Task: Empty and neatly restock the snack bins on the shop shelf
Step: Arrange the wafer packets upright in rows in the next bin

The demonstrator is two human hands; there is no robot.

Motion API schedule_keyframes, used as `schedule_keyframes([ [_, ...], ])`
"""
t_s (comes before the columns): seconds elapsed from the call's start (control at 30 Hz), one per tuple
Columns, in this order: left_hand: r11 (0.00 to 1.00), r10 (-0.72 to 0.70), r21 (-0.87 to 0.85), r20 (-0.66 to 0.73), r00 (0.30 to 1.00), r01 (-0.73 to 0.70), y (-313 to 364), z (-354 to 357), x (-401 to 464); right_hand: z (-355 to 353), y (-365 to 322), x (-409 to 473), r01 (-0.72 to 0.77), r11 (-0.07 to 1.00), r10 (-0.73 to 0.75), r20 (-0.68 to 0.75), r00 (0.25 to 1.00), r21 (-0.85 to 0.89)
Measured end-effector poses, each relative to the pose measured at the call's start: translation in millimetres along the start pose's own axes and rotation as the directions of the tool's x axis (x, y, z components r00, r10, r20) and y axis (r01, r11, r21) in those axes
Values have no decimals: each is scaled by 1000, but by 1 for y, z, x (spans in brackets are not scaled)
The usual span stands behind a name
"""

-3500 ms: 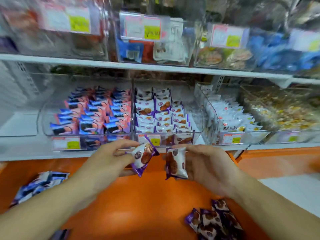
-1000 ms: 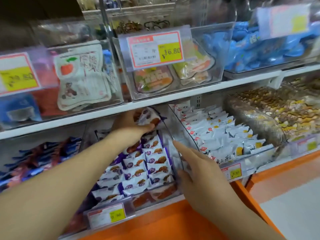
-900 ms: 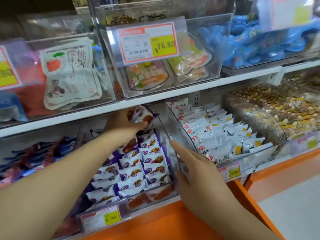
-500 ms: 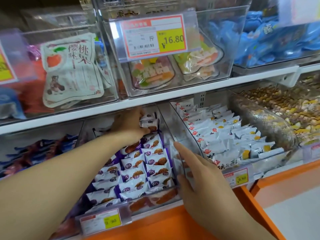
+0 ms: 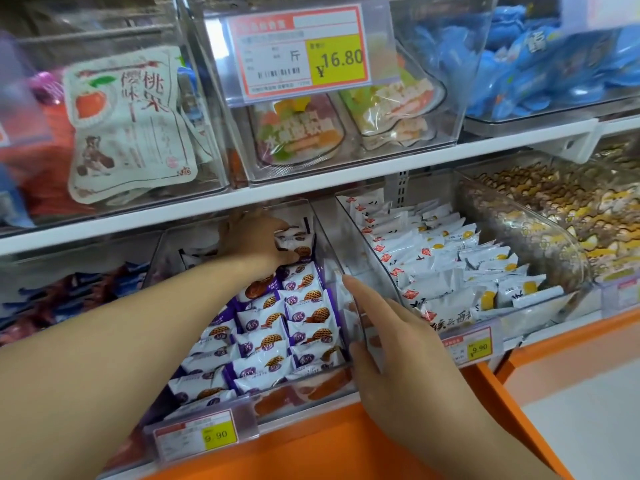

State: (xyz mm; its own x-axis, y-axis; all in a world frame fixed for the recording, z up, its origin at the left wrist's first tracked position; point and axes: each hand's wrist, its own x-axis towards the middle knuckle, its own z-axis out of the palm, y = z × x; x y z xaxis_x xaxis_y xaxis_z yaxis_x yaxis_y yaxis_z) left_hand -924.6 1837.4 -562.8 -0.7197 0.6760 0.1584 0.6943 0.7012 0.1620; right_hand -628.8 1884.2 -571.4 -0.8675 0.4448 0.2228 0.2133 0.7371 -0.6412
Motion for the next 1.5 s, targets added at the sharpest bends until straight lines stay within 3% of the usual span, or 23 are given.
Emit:
schedule_keyframes([
  [0.37,978,19,-206,-74,997,-34,5,-14,-23,-5,2,-2,-15,999,15,6,1000,43],
  [0.5,951,108,-283,-84,991,-128,16,-39,-83,-12,-4,-6,-51,996,49,26,998,66],
  [0.6,920,180,-317,-175,968,-229,22,-60,-151,-21,-7,-12,-9,996,12,-36,999,85],
  [0.67,859,218,-427,-197,956,-284,26,-65,-202,-35,-4,-21,-11,995,9,22,1000,100],
  [0.77,739,292,-626,-36,956,-249,28,-40,-268,-51,9,-42,-63,990,24,296,955,123],
  [0.83,741,365,-640,126,922,-206,27,2,-298,-43,33,-60,-188,976,120,455,882,107],
  [0.9,783,399,-604,305,865,-148,27,58,-319,-22,70,-81,-290,957,248,561,789,-15],
  [1.07,849,331,-527,569,753,26,61,192,-346,40,171,-125,-283,852,509,567,648,-440],
  [1.3,878,258,-462,674,692,122,86,302,-356,96,256,-131,-257,702,686,533,494,-665],
  [1.37,882,248,-455,669,701,122,93,309,-354,102,266,-133,-238,706,676,535,506,-667],
  [1.5,821,152,-480,706,692,309,98,311,-359,107,272,-137,-89,695,628,541,559,-714],
])
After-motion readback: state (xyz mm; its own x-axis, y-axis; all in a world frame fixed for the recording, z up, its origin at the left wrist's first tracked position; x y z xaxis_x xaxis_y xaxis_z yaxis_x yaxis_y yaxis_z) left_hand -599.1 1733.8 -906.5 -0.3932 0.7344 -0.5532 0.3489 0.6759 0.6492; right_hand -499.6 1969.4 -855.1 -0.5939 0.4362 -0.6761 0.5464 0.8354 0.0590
